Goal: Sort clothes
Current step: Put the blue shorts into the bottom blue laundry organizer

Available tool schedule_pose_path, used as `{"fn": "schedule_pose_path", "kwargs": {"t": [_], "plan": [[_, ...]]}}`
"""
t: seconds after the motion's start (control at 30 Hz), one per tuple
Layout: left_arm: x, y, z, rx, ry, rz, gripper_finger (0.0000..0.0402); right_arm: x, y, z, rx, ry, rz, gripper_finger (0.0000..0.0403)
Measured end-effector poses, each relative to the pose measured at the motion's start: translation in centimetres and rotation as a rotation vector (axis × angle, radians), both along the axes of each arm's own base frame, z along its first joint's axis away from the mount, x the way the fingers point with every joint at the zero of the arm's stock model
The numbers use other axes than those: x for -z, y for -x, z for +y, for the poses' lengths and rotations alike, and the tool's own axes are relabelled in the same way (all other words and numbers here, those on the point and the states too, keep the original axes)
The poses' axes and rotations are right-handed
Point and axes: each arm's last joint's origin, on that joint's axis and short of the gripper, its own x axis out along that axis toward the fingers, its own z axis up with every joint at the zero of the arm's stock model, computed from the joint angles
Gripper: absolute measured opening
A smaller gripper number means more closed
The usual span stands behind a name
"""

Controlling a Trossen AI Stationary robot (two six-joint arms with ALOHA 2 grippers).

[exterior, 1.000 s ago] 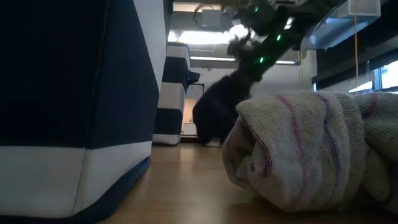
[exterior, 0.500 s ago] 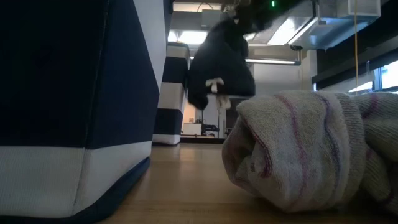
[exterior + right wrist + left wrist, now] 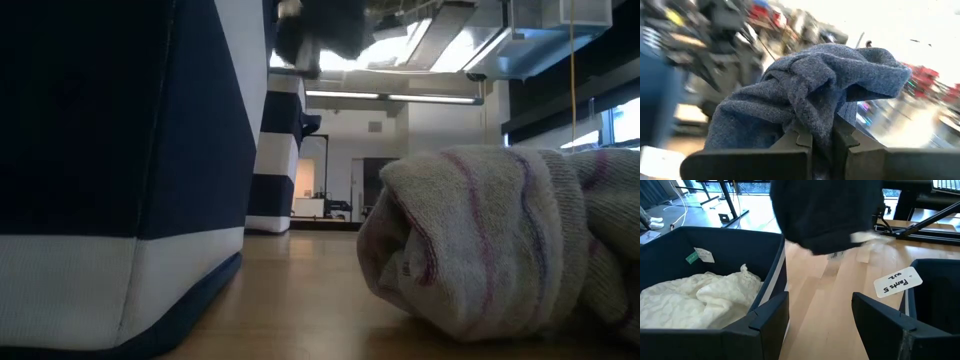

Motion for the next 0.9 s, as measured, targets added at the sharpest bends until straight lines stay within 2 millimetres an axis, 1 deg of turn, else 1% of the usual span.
{"fn": "schedule_pose_path", "kwargs": {"t": [0.1,0.23,0.37,0.47,0.53,0.67,0.8,0.9], "plan": [[0.0,0.0,0.0,0.0,0.0,0.0,0.0208,-0.6,-0.1,0.8,-0.142,0.006,-0.065,0.0021],[0.0,0.0,0.0,0.0,-0.002,0.005,0.0208,-0.8,-0.7,2.8,-0.362,0.049,-0.136,0.0021],[0.0,0.0,0.0,0.003,-0.006,0.002,0.0208,-0.9,-1.4,4.4,-0.461,0.134,-0.229,0.0022],[0.0,0.0,0.0,0.003,-0.007,0.002,0.0208,-0.5,-2.3,5.1,-0.544,0.175,-0.271,0.0026],[0.0,0.0,0.0,0.003,-0.007,0.002,0.0208,-0.4,-3.2,5.7,-0.603,0.185,-0.273,0.0028],[0.0,0.0,0.0,0.0,-0.008,0.001,0.0208,-0.6,-5.5,6.6,-0.638,0.181,-0.236,0.003],[0.0,0.0,0.0,-0.001,-0.008,0.001,0.0208,-0.1,-8.5,6.9,-0.646,0.162,-0.132,0.0031],[0.0,0.0,0.0,-0.001,-0.008,0.002,0.0208,0.4,-10.3,7.2,-0.65,0.144,-0.049,0.0032]]}}
